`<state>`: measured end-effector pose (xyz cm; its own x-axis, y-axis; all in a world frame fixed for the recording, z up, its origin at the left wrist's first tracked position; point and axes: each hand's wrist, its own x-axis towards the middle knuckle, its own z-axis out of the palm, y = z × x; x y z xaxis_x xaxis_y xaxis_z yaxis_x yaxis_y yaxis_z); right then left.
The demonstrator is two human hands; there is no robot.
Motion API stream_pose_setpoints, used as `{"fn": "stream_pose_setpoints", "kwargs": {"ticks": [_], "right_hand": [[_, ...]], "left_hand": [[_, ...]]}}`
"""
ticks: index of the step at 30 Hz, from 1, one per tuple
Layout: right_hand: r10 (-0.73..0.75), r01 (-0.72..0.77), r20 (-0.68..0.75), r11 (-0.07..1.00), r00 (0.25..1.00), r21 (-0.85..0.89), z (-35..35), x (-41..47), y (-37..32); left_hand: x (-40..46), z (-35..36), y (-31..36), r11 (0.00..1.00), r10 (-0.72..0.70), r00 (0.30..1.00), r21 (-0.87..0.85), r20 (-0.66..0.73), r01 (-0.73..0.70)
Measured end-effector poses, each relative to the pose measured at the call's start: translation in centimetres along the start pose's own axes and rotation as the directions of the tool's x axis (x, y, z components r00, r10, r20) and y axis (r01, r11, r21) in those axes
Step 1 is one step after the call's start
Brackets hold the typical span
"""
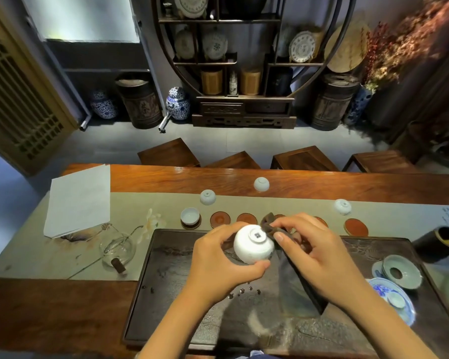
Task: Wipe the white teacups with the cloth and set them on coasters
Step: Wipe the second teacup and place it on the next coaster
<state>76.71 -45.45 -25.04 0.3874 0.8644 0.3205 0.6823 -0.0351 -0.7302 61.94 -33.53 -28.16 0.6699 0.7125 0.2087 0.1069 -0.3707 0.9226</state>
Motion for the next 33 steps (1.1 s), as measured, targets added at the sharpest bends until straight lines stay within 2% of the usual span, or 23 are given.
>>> {"fn": "stream_pose_setpoints", "kwargs": {"ticks": [3,8,11,14,17,21,26,29,31,33], "right_hand": [[-0.040,0.039,0.026,0.999,0.999,0.034,1.3,-1.6,-1.0],[-0.010,0.011,-0.015,0.997,1.000,0.071,1.0,-2.0,-1.1],[0.028,-0.024,-0.074,0.998,0.997,0.056,-0.4,-0.6,-0.5],[0.065,-0.066,0.022,0.994,0.998,0.088,-1.0,0.7,0.0],[0.109,-0.129,0.114,0.975,0.987,0.180,-1.1,1.3,0.3],[0.107,-0.116,0.072,0.984,0.992,0.133,-0.5,1.2,0.3],[0.114,-0.111,-0.043,0.992,0.993,0.059,0.0,-0.1,0.2],[0.053,-0.055,0.069,0.998,0.996,0.024,0.3,-1.3,0.0],[0.023,-0.020,0.162,1.000,0.987,-0.020,0.7,-1.7,-0.2],[0.042,-0.038,0.117,0.999,0.992,-0.036,0.6,-1.0,-0.3]], "left_hand": [[0.5,-0.2,-0.1,1.000,-0.031,0.998,0.001,-0.061,0.031],[1.0,-0.9,0.2,0.994,0.031,0.999,0.104,0.008,-0.032],[1.0,-0.9,0.6,0.986,0.107,0.985,0.111,0.133,-0.123],[0.8,-0.6,1.3,0.982,0.161,0.958,0.054,0.238,-0.179],[0.5,-0.5,1.6,0.990,0.143,0.955,-0.022,0.260,-0.142],[0.2,-0.3,1.4,0.996,0.091,0.974,-0.025,0.209,-0.087],[-0.3,0.3,0.9,1.000,0.026,0.999,0.013,0.045,-0.027],[0.0,0.1,0.1,0.999,-0.039,0.997,0.024,-0.070,0.041],[0.5,-0.4,-0.5,0.994,-0.030,0.996,0.102,-0.086,0.039],[0.7,-0.6,-0.6,0.978,0.013,0.999,0.209,-0.038,-0.005]]}}
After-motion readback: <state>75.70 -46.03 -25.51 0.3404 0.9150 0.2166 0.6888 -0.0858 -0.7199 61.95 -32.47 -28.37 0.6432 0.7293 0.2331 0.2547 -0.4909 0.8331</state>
